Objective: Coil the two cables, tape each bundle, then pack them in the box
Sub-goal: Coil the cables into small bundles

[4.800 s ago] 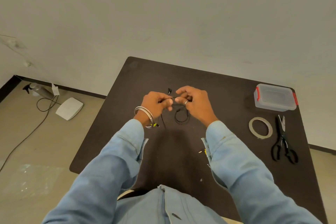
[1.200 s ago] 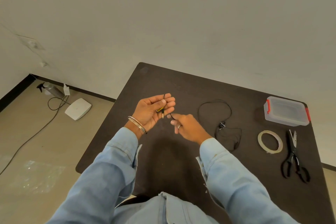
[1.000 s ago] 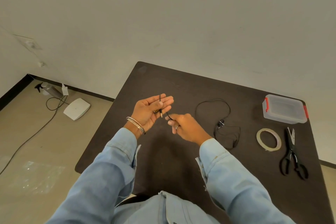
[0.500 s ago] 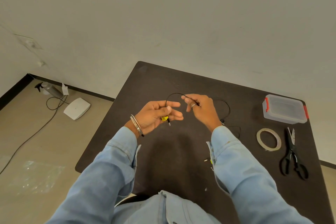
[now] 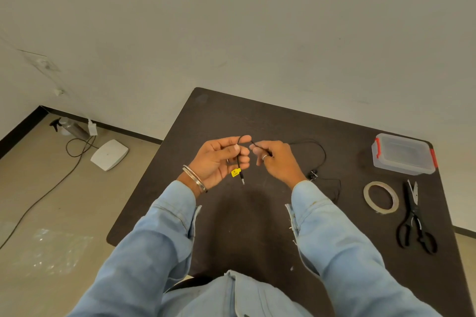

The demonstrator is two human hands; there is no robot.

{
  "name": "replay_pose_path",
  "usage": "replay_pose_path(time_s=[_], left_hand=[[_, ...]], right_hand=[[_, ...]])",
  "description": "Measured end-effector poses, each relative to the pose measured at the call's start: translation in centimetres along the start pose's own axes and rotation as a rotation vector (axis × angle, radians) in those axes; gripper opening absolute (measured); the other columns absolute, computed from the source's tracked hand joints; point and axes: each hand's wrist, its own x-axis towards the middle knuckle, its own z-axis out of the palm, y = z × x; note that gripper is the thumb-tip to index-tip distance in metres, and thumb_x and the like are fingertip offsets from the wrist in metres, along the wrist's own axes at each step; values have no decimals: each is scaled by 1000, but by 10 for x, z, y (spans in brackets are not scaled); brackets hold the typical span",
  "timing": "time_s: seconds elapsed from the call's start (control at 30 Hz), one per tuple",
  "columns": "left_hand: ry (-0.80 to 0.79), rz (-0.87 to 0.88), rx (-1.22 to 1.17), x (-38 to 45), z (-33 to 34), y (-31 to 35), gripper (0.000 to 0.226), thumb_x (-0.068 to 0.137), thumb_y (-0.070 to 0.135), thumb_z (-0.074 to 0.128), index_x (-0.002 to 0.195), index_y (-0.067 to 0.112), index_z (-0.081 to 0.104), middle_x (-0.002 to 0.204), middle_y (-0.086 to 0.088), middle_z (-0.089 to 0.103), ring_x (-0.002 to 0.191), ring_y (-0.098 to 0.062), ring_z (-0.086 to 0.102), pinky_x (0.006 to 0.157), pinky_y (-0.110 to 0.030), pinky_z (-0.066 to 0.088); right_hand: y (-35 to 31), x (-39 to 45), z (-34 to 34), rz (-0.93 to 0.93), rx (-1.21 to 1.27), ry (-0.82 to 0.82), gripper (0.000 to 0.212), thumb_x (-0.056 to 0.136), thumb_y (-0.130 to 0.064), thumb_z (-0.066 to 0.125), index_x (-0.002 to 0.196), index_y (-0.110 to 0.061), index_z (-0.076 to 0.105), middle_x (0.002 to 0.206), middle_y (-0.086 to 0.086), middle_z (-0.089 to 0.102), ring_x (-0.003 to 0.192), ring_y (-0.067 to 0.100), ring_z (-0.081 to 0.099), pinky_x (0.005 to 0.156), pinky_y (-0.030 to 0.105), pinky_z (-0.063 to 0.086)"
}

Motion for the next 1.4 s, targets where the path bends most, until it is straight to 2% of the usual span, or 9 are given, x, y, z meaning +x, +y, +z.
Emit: replay_pose_path(time_s=[0.1, 0.2, 0.37, 0.57, 0.8, 0.93, 1.23, 1.33, 1.4], left_hand=[[76, 21, -32, 2, 0, -1, 31, 92, -4, 45, 122, -3, 55, 79, -7, 71, 64, -13, 67, 63, -25, 59], [150, 58, -34, 4, -1, -3, 30, 90, -11, 45, 116, -3, 57, 90, -12, 74, 78, -19, 72, 62, -21, 58], [227, 111, -3, 5, -6, -6, 34, 87, -17, 46, 116, -3, 56, 107, -19, 69, 101, -30, 67, 81, -33, 58], [329, 150, 173, 11, -11, -14, 54, 82, -25, 43, 129, 0, 48, 122, -16, 61, 112, -24, 62, 96, -32, 51], [210, 88, 251, 10, -7, -24, 66, 78, -33, 39, 138, -5, 35, 137, -21, 48, 123, -26, 51, 97, -26, 47], [121, 51, 262, 10, -2, -24, 66, 81, -29, 41, 139, -1, 32, 128, -15, 55, 108, -18, 64, 86, -26, 55], [173, 94, 76, 13, -1, -23, 61, 87, -21, 41, 143, -2, 27, 124, -17, 58, 107, -21, 64, 85, -30, 56], [103, 67, 193, 12, 0, -25, 63, 84, -23, 45, 141, -2, 30, 131, -21, 54, 103, -17, 67, 86, -30, 56], [-23, 25, 228, 9, 1, -25, 62, 83, -19, 49, 141, -2, 32, 131, -21, 54, 107, -20, 65, 89, -31, 55]], right_hand=[[-4, -9, 10, -28, -14, -116, 21, 95, -10, 51, 105, -7, 69, 70, 0, 68, 66, 2, 60, 72, 13, 43], [-8, -15, 15, -50, -23, -214, 22, 96, -14, 52, 109, -7, 67, 74, 2, 71, 69, 0, 60, 77, 18, 46], [-9, -21, 7, -16, -42, -347, 26, 93, -3, 53, 118, -2, 62, 82, 7, 68, 76, 11, 63, 73, 18, 49], [-17, -25, -8, 41, -69, -568, 27, 91, 2, 56, 115, -6, 64, 84, 3, 66, 76, 9, 64, 67, 16, 50], [-41, -12, -41, -120, -186, -504, 13, 89, -17, 64, 100, -12, 71, 80, -5, 67, 74, 5, 62, 73, 19, 48], [-51, -1, -57, -148, -172, -430, 9, 88, -17, 65, 92, -15, 73, 73, -11, 65, 67, -6, 57, 63, 11, 40], [-52, -5, -54, -153, -162, -624, 10, 89, -21, 65, 91, -16, 74, 78, -3, 69, 71, 2, 60, 73, 23, 48], [-48, -2, -57, -149, -79, -496, 8, 89, -17, 65, 87, -16, 73, 72, -11, 67, 68, -2, 60, 67, 15, 45], [-43, 5, -61, -154, -39, -365, 8, 87, -18, 67, 84, -21, 73, 73, -9, 68, 70, 3, 63, 70, 26, 52]])
